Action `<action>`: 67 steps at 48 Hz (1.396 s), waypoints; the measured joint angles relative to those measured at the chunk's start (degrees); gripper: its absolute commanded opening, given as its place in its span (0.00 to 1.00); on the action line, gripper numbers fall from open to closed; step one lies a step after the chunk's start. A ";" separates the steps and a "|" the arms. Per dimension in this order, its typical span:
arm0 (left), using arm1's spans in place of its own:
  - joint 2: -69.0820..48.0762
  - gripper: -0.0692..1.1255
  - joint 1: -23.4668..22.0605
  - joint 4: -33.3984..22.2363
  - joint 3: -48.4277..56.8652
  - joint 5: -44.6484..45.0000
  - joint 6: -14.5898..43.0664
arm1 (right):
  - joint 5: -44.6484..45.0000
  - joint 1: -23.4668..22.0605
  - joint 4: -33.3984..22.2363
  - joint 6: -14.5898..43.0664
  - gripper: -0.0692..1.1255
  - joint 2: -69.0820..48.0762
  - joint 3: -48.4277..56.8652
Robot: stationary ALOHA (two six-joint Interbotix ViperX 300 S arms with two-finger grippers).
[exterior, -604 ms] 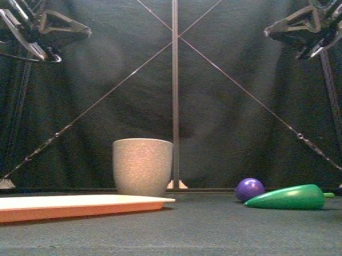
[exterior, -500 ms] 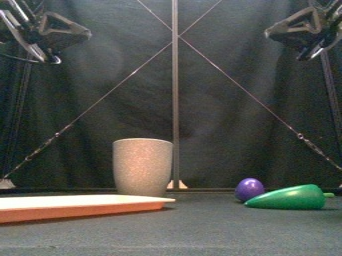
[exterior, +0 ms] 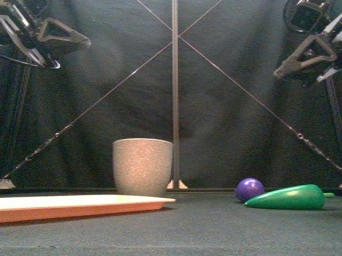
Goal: Pick the green pepper then place it on the pink plate
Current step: Pick the green pepper
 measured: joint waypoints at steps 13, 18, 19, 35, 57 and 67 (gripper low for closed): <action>0.09 0.07 1.58 0.00 0.00 -0.70 0.00 | 3.25 0.88 9.05 4.13 0.87 7.03 0.00; 0.09 0.07 2.81 0.00 0.09 -1.23 0.00 | 3.52 0.97 9.58 5.10 0.87 10.20 -0.09; 0.00 0.07 2.90 0.00 0.00 -1.32 -0.09 | 3.52 0.97 9.58 5.19 0.87 10.81 -0.18; 0.09 0.07 3.16 0.00 0.00 -1.41 0.00 | 4.83 0.97 9.93 6.50 0.87 23.20 -1.76; 0.09 0.07 3.16 0.00 0.44 -1.49 0.00 | 4.75 1.85 9.58 6.50 0.86 36.83 -7.29; 0.09 0.07 3.16 0.00 0.44 -1.41 0.00 | 4.75 2.29 9.58 6.68 0.82 39.55 -9.49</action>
